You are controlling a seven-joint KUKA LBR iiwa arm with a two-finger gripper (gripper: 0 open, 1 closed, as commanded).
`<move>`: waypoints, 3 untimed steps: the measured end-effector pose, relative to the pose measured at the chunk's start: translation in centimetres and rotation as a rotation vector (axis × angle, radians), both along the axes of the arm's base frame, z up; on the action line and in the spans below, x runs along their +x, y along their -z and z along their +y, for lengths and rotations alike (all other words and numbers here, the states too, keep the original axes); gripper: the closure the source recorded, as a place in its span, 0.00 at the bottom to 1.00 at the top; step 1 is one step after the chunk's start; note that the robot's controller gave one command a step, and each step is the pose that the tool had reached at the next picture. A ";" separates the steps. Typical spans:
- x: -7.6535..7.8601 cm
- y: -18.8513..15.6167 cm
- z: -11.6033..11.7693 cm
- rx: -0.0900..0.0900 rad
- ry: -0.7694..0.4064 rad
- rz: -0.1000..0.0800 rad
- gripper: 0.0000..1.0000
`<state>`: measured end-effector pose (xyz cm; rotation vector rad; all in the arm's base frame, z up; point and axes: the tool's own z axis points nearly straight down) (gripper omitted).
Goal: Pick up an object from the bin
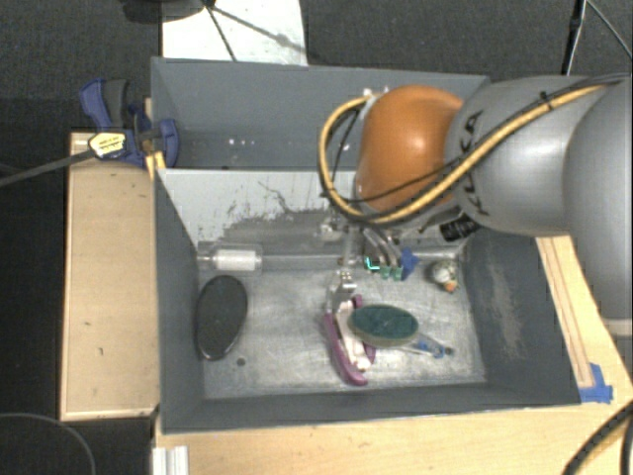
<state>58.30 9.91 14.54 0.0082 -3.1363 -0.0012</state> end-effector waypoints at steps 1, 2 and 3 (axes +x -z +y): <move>-3.0 5.9 -7.5 0.001 -0.116 -0.012 0.00; -8.4 4.6 -1.4 0.004 -0.177 -0.008 0.00; -9.3 6.2 0.4 0.001 -0.329 -0.006 0.00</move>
Offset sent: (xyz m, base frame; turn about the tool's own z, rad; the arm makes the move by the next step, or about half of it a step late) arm -0.0378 -0.0903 -0.0732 -0.1223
